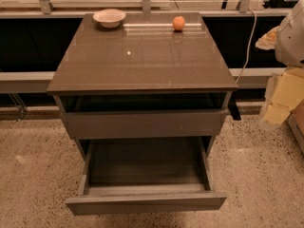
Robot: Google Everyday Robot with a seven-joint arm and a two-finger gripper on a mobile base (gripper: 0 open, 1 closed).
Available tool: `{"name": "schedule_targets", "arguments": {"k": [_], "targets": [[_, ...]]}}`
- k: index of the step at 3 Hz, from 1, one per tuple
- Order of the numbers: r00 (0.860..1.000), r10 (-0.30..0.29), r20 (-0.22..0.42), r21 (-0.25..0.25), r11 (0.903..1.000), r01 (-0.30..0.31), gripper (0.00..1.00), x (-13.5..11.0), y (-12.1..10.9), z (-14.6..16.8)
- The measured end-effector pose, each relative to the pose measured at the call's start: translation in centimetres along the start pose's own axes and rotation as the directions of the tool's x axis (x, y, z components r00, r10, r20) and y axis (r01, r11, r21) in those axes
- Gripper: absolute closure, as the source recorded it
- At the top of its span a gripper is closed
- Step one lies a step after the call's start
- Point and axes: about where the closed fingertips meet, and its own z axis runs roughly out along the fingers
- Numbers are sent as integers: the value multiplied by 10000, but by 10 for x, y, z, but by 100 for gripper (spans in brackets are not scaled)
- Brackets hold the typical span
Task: Close middle drawer
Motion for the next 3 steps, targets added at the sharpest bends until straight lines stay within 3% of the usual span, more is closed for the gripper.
{"name": "schedule_targets", "arguments": {"k": [1,2,3], "targets": [[10000,0,0,1,10000,0,0,0,0,0],[9981,-386,477,148,9992,379,0,-10,-3,22],[9783,-1199,1689,-114,9923,1236,0,-30,20,81]]}}
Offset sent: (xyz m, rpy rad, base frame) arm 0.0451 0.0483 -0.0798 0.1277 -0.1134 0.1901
